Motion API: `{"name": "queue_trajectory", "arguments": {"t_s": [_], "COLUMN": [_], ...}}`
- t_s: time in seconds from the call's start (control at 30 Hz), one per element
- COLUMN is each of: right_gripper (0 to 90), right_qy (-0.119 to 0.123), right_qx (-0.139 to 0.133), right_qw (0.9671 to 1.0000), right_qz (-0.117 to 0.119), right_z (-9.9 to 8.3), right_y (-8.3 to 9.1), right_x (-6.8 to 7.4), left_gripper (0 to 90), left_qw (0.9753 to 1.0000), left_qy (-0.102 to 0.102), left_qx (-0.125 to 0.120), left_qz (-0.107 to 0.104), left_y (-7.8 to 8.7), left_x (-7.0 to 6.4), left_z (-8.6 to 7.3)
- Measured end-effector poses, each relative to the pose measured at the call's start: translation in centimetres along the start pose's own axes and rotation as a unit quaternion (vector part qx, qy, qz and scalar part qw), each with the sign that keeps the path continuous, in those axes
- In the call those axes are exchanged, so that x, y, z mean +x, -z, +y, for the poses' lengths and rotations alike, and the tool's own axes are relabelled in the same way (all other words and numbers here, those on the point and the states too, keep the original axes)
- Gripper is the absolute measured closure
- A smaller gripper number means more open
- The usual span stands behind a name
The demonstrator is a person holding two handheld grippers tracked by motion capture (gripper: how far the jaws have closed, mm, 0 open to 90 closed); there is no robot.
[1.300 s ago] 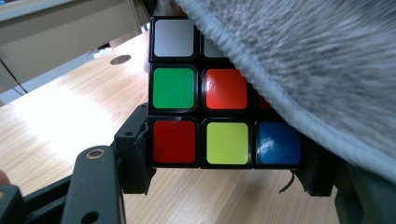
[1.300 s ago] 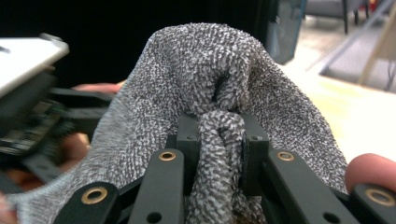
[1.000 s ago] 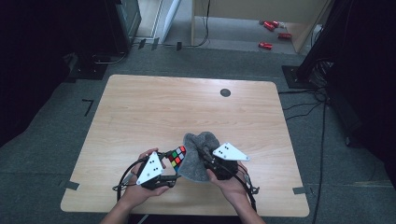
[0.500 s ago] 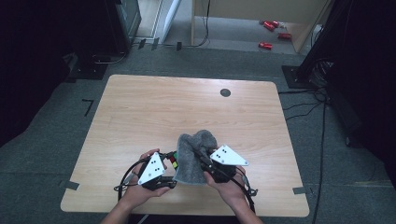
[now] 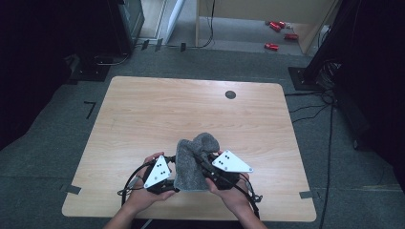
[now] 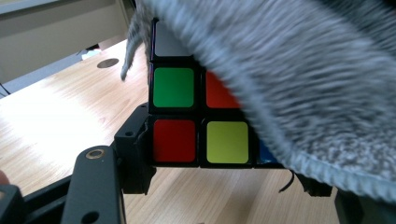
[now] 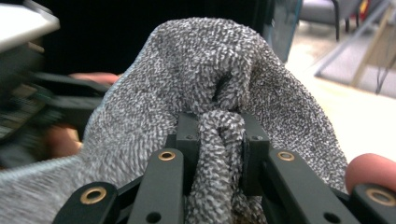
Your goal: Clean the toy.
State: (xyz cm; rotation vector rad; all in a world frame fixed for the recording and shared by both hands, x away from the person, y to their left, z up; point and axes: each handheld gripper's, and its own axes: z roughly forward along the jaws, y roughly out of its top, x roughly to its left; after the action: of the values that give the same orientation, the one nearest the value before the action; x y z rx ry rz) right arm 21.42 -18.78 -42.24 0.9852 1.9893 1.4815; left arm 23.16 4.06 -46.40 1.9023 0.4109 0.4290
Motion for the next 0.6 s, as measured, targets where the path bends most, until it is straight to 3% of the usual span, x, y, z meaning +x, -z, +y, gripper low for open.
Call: {"name": "queue_trajectory", "arguments": {"t_s": [0.13,0.2,0.23,0.27,0.3,0.37,0.4,0.43,0.6], "right_gripper": [75.8,75.9,75.9,75.8,75.8,75.8,75.7,75.7,75.9], "right_qy": [-0.026,-0.044,-0.055,-0.063,-0.063,-0.059,-0.044,-0.035,-0.015], "right_qx": [0.043,0.045,0.043,0.038,0.038,0.026,0.016,0.015,0.034], "right_qw": [0.9982,0.9975,0.9973,0.9972,0.9972,0.9978,0.9982,0.9982,0.9969], "right_qz": [-0.032,-0.031,-0.025,-0.014,-0.014,0.01,0.037,0.046,0.069], "right_z": [-1.7,-2.0,-2.1,-2.0,-2.0,-1.8,-1.8,-1.8,-2.7], "right_y": [-0.9,-1.0,-1.0,-0.9,-0.9,-0.9,-1.0,-1.1,-2.0], "right_x": [-2.5,-3.2,-3.4,-3.4,-3.4,-2.9,-2.0,-1.5,-0.4], "left_gripper": [34.9,34.9,34.9,35.0,35.0,35.0,34.9,34.9,34.9], "left_qw": [0.9996,0.9984,0.9963,0.9963,0.9951,0.9929,0.9923,0.9917,0.9915], "left_qy": [0.014,0.033,0.058,0.058,0.069,0.087,0.09,0.092,0.09], "left_qx": [-0.026,-0.046,-0.063,-0.063,-0.07,-0.079,-0.083,-0.087,-0.089], "left_qz": [0.001,0.0,-0.004,-0.004,-0.007,-0.017,-0.02,-0.024,-0.029], "left_y": [0.7,1.3,1.8,1.8,1.9,2.1,2.1,2.1,2.2], "left_x": [0.6,1.2,1.8,1.8,2.1,2.4,2.4,2.4,2.2], "left_z": [0.3,0.5,0.5,0.5,0.4,0.3,0.3,0.4,0.6]}}
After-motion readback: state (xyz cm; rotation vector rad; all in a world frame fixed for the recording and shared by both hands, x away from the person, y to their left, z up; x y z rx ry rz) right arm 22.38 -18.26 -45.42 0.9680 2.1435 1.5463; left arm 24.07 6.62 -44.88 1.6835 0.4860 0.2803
